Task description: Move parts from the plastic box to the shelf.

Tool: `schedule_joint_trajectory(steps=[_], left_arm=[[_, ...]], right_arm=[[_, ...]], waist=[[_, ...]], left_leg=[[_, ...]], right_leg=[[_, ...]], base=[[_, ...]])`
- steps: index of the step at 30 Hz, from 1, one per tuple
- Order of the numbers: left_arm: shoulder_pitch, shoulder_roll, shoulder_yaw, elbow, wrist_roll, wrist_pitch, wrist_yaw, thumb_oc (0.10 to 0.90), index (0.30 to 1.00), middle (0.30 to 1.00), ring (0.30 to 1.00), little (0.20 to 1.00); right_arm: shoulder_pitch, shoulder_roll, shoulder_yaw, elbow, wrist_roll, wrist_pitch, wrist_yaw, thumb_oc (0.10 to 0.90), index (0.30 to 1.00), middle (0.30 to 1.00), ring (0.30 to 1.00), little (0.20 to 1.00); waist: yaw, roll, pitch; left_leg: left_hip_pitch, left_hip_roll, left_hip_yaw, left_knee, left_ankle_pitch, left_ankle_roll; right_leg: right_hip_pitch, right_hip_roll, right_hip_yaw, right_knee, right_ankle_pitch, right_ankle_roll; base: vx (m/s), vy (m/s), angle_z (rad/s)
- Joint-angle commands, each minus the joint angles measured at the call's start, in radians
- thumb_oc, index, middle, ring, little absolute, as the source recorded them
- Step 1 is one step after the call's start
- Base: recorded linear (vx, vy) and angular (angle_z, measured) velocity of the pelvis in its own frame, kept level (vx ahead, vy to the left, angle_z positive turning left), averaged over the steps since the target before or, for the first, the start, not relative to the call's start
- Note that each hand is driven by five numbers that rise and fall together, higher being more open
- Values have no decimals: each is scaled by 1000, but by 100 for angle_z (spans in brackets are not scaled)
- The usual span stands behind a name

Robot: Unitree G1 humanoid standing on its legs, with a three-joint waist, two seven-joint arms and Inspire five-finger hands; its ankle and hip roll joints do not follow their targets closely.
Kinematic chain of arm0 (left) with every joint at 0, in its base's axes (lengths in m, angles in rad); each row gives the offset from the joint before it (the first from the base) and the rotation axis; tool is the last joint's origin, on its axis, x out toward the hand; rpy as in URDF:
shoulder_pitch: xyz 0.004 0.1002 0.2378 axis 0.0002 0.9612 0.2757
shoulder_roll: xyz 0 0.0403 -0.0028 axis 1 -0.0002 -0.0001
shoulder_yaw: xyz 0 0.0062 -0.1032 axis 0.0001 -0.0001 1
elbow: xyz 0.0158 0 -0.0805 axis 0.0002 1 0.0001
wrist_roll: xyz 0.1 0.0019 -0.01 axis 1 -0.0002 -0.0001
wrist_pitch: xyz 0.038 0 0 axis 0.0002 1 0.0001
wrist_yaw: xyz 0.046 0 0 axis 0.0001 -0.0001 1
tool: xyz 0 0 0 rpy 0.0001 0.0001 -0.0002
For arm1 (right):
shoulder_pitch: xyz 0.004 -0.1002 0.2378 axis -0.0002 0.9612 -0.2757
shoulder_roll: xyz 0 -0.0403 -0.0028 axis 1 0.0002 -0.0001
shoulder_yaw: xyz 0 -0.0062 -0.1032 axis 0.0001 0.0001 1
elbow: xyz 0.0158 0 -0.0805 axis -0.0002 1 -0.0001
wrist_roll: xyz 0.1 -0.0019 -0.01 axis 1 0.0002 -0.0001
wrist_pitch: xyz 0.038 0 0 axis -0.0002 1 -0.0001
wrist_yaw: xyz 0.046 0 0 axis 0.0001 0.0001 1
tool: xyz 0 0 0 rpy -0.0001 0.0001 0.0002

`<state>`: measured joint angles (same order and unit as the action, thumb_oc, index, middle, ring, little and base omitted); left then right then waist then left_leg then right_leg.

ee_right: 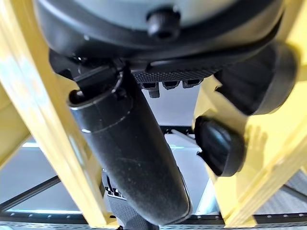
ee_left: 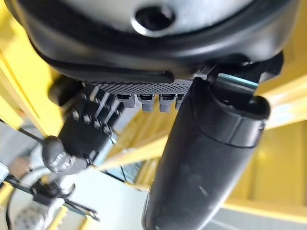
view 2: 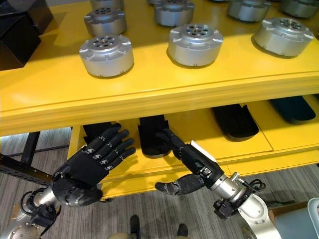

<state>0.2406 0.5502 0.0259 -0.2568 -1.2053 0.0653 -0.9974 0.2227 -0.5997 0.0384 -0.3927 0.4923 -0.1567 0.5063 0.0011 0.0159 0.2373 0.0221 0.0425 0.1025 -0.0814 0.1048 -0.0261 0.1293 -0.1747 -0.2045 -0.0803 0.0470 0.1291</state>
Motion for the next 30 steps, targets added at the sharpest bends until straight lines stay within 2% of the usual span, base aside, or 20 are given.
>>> schedule_joint_trajectory(steps=[1, 2, 3, 7, 9, 12, 16, 17, 18, 21, 22, 23, 24, 25, 28, 29, 30], left_arm=[[-65, -1, 68, -44, -88, -13, -66, 900, 1000, 1000, 1000, 1000], [-70, -15, 69, -50, -73, -17, -52, 900, 1000, 1000, 1000, 1000], [-81, -26, 74, -49, -52, -49, -11, 900, 1000, 1000, 1000, 1000], [-85, -45, 90, -47, -47, -83, 17, 900, 1000, 1000, 1000, 1000], [-90, -54, 101, -67, -20, -121, 37, 900, 1000, 1000, 1000, 1000], [-97, -47, 107, -86, -3, -127, 20, 900, 1000, 1000, 1000, 1000], [-97, -47, 107, -86, -3, -127, 20, 900, 1000, 1000, 1000, 1000], [-100, -47, 105, -88, -5, -124, 19, 900, 1000, 1000, 1000, 1000], [-150, -87, 66, -79, 20, -84, 30, 900, 1000, 1000, 1000, 1000], [-140, -116, 52, -65, 61, -78, -7, 900, 1000, 1000, 1000, 1000], [-129, -117, 47, -72, 57, -71, -16, 900, 1000, 1000, 1000, 1000], [-128, -117, 44, -73, 55, -66, -23, 900, 1000, 1000, 1000, 1000], [-130, -122, 30, -71, 64, -73, -34, 900, 1000, 1000, 1000, 1000], [-129, -122, 29, -71, 64, -74, -35, 900, 1000, 1000, 1000, 1000], [-111, -128, 19, -81, 48, -116, -33, 900, 1000, 1000, 1000, 1000], [-112, -124, 25, -88, 40, -125, -12, 900, 1000, 1000, 1000, 1000], [-113, -123, 25, -90, 39, -126, -8, 900, 1000, 1000, 1000, 1000]], right_arm=[[-94, 2, -3, -92, 26, -52, 13, 900, 1000, 1000, 1000, 1000], [-96, 21, 5, -100, 19, -44, 10, 900, 1000, 1000, 1000, 1000], [-95, 38, 9, -104, 10, -46, 3, 900, 1000, 1000, 1000, 1000], [-84, 76, 20, -114, -26, -64, -19, 900, 1000, 1000, 1000, 1000], [-102, 103, 42, -108, -58, -82, -70, 900, 1000, 1000, 1000, 1000], [-116, 117, 44, -91, -40, -94, -84, 900, 1000, 1000, 1000, 1000], [-117, 117, 44, -91, -40, -94, -84, 900, 1000, 1000, 1000, 1000], [-121, 119, 47, -84, -42, -98, -85, 900, 1000, 1000, 1000, 1000], [-166, 158, 100, -7, -62, -119, -89, 900, 1000, 1000, 1000, 1000], [-159, 181, 111, 2, -71, -115, -69, 900, 1000, 1000, 1000, 1000], [-143, 185, 106, -3, -87, -121, -66, 900, 1000, 1000, 1000, 1000], [-134, 184, 103, -9, -96, -121, -74, 900, 1000, 1000, 1000, 1000], [-122, 193, 105, -24, -130, -112, -93, 900, 1000, 1000, 1000, 1000], [-121, 194, 105, -25, -133, -111, -92, 900, 1000, 1000, 1000, 1000], [-114, 178, 109, -21, -140, -116, -39, 900, 1000, 1000, 1000, 1000], [-113, 156, 106, -19, -123, -122, -19, 900, 1000, 1000, 1000, 1000], [-114, 150, 107, -19, -116, -124, -14, 900, 1000, 1000, 1000, 1000]], waist=[[-12, -32, -64], [-12, -36, -64], [-13, -40, -63], [-13, -40, -56], [-10, -33, -43], [1, -32, -36], [1, -33, -35], [3, -33, -35], [11, -33, -29], [0, -21, -30], [-12, -15, -27], [-21, -13, -25], [-44, -6, -25], [-45, -5, -26], [-60, 5, -31], [-65, 10, -40], [-66, 12, -42]], left_leg=[[61, 50, 62, 42, -126, -21], [59, 39, 70, 42, -131, -13], [54, 24, 77, 41, -137, 1], [53, 10, 91, 41, -140, 23], [53, 11, 99, 50, -147, 42], [35, 1, 99, 69, -157, 52], [35, 1, 98, 71, -158, 52], [32, -3, 96, 74, -158, 53], [6, -40, 52, 101, -156, 41], [7, -57, 57, 126, -167, 34], [1, -56, 95, 153, -175, 30], [-4, -48, 129, 173, -178, 25], [-5, -23, 197, 199, -188, 15], [-6, -20, 198, 201, -188, 13], [3, 40, 162, 213, -175, -16], [7, 75, 134, 208, -147, -30], [8, 88, 124, 206, -133, -36]], right_leg=[[-28, -72, 7, 89, -55, 37], [-31, -81, 9, 88, -48, 46], [-42, -93, 12, 100, -45, 56], [-73, -86, 9, 174, -65, 59], [-113, -34, 7, 289, -125, 35], [-120, 45, -13, 349, -182, -11], [-120, 44, -13, 352, -184, -11], [-120, 58, -15, 358, -191, -19], [-88, 124, -4, 278, -194, -73], [-69, 119, 0, 211, -163, -76], [-60, 105, -12, 185, -148, -76], [-53, 94, -24, 174, -141, -75], [-46, 71, -45, 160, -134, -73], [-46, 69, -46, 160, -133, -74], [-61, 38, -8, 176, -135, -74], [-74, 30, 14, 186, -139, -76], [-77, 29, 21, 189, -142, -77]], base=[[-3, 161, 0], [-29, 241, -1], [-34, 231, 0], [-57, 123, 2], [-122, 82, 3], [-74, -2, 1], [-8, -2, 5], [-170, -202, -2], [-189, -237, -1], [-104, -104, 25], [-100, 1, 16], [-160, 48, 20], [-111, 54, 29], [-116, 105, 68], [-44, 152, 55], [-8, 190, -27], [20, 259, -45]])
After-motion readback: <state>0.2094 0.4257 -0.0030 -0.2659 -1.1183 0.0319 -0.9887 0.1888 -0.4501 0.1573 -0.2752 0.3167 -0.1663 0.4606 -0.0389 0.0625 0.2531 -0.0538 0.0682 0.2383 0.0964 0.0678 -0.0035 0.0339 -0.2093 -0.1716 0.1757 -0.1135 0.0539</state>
